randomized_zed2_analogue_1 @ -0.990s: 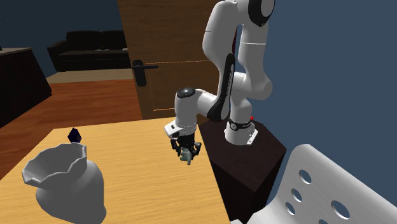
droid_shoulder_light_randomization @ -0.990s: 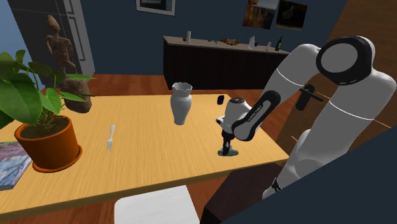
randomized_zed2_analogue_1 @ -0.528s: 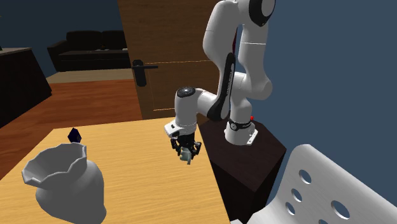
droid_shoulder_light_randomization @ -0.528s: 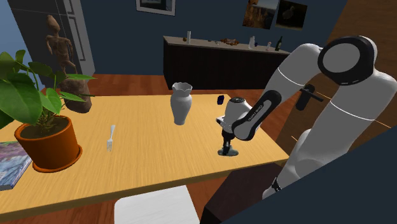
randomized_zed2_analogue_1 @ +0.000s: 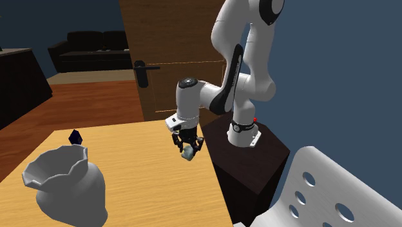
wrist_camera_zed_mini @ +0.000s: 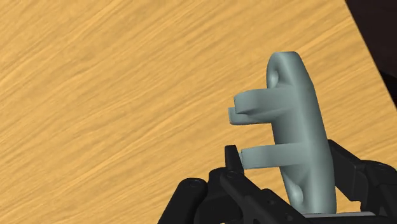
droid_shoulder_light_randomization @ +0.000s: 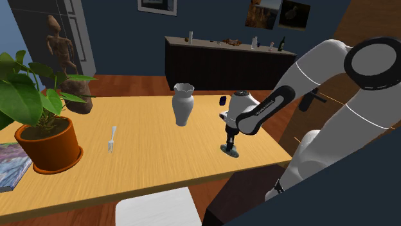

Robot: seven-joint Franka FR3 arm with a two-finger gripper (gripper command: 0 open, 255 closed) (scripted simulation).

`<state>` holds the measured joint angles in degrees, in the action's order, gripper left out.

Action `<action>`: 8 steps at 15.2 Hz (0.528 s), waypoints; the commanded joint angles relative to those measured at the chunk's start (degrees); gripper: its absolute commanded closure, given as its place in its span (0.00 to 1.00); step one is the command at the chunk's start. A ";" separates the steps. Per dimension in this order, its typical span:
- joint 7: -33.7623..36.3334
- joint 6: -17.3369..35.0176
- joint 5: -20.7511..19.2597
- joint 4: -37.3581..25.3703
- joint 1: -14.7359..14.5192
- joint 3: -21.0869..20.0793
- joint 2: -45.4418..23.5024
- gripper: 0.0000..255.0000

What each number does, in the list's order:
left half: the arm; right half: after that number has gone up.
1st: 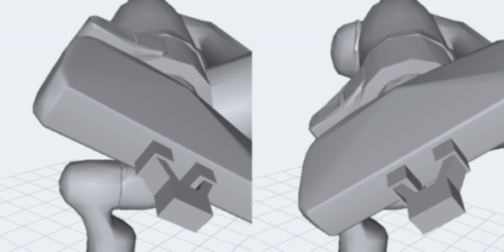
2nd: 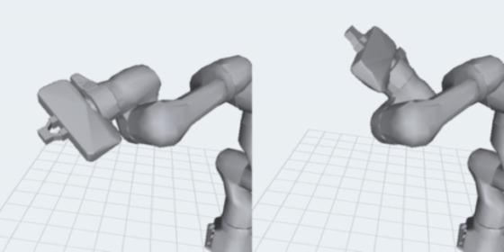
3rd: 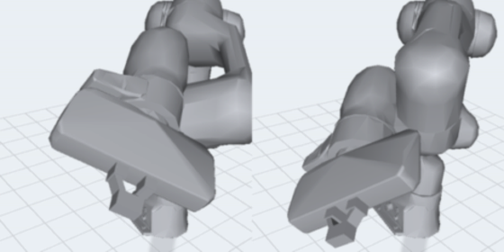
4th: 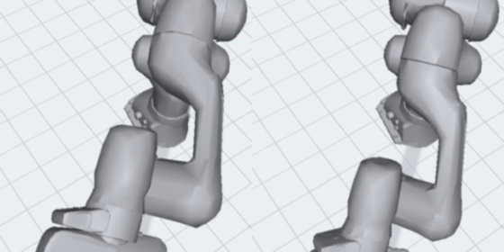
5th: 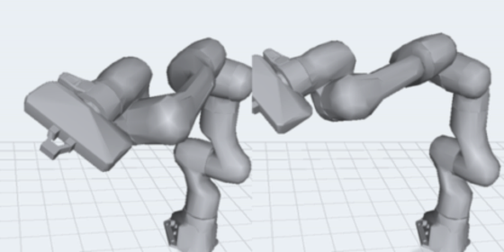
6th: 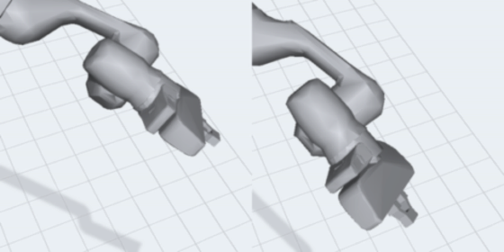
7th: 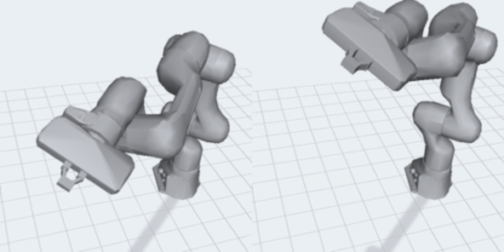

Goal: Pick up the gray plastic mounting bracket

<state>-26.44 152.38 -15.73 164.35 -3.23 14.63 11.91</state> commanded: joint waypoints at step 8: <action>-0.66 -8.37 0.44 -0.85 0.06 -0.46 7.50 1.00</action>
